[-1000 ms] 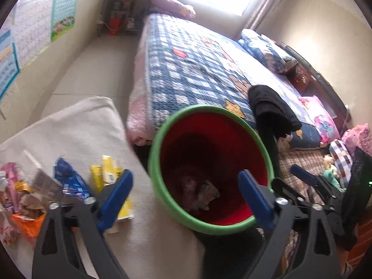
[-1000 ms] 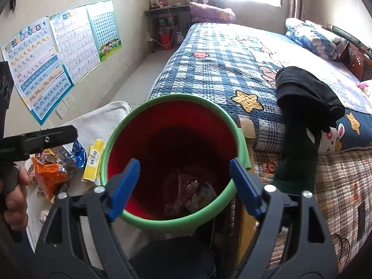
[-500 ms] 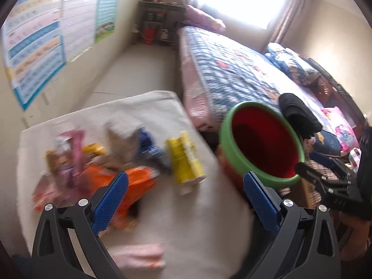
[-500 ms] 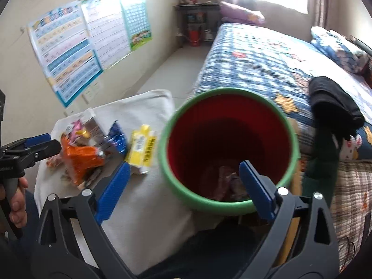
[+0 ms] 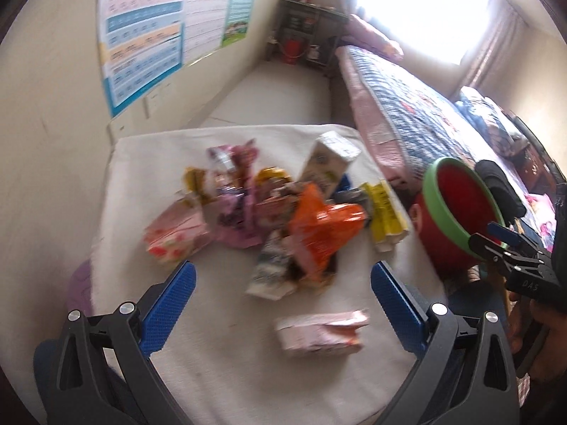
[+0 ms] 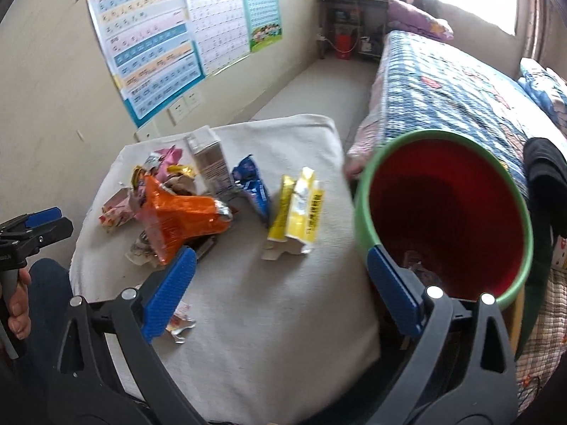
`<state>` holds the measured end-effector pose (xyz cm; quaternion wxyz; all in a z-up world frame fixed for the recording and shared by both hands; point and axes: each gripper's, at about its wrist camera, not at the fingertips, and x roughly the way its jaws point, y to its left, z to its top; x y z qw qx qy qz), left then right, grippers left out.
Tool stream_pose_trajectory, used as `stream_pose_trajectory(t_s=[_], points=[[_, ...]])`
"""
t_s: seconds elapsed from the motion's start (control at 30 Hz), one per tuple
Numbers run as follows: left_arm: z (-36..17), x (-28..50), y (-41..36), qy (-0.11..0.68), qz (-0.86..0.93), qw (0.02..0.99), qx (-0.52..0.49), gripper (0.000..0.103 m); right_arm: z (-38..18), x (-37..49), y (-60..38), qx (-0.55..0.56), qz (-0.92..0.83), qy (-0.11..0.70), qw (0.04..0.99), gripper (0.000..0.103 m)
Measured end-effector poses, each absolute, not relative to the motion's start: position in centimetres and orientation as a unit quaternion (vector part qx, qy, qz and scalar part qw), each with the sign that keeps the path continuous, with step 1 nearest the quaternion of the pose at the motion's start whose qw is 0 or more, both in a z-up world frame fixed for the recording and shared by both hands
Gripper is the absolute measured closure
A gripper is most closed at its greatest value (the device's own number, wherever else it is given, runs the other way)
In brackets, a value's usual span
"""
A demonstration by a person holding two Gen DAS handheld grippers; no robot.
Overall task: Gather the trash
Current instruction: 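Move both open tools back over the trash pile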
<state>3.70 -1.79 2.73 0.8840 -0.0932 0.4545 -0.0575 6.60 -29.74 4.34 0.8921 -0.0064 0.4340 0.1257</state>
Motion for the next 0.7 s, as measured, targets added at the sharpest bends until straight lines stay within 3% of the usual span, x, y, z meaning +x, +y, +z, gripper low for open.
stream_pose_trajectory(t_s=[0.7], points=[[-4.0, 7.2, 6.6, 0.516, 0.004, 0.854, -0.060, 0.008, -1.2, 12.7, -27.6, -0.004, 0.086, 0.483, 0.871, 0.010]])
